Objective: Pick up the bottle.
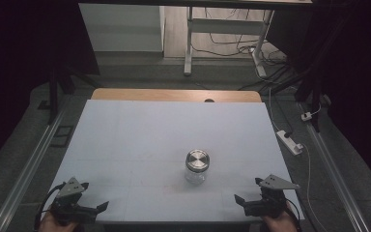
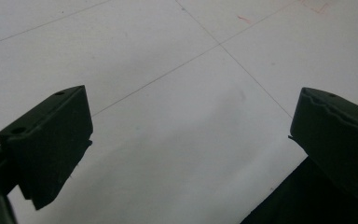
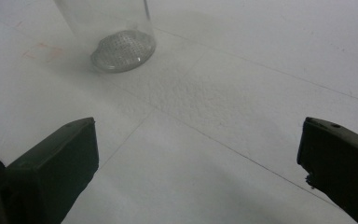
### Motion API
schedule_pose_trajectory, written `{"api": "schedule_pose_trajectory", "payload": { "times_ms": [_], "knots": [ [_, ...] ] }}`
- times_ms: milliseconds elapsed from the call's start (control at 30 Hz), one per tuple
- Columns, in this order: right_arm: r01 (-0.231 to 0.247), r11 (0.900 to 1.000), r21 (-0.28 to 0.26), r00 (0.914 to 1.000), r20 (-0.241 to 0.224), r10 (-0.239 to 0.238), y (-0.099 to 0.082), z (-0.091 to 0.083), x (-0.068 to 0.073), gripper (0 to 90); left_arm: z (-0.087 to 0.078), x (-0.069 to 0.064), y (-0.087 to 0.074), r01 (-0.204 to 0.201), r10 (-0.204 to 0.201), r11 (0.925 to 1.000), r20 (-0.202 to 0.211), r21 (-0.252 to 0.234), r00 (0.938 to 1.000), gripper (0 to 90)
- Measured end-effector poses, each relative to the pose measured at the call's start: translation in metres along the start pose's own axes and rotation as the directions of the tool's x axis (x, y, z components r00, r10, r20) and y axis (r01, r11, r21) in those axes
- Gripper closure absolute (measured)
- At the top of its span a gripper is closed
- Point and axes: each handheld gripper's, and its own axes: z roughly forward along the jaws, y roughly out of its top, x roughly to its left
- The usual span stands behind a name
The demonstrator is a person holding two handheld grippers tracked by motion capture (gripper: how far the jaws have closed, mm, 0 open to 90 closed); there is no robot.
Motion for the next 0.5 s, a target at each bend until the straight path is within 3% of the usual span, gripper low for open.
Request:
{"api": "schedule_pose_trajectory", "payload": {
  "times_ms": [267, 500],
  "knots": [
    [0.018, 0.9996, 0.020, 0.9997, -0.015, -0.018, 0.0029, 0.0014, 0.0044, 0.0, -0.0008, 0.0010, -0.0003, 0.003, -0.003, 1.0000, 0.010, -0.009, 0.9999, 0.5],
    [0.039, 0.9992, -0.012, 0.9987, -0.031, -0.039, 0.0070, 0.0018, 0.0072, 0.0, -0.0007, 0.0009, -0.0003, 0.003, -0.003, 1.0000, 0.010, -0.008, 0.9999, 0.5]
  ]
}}
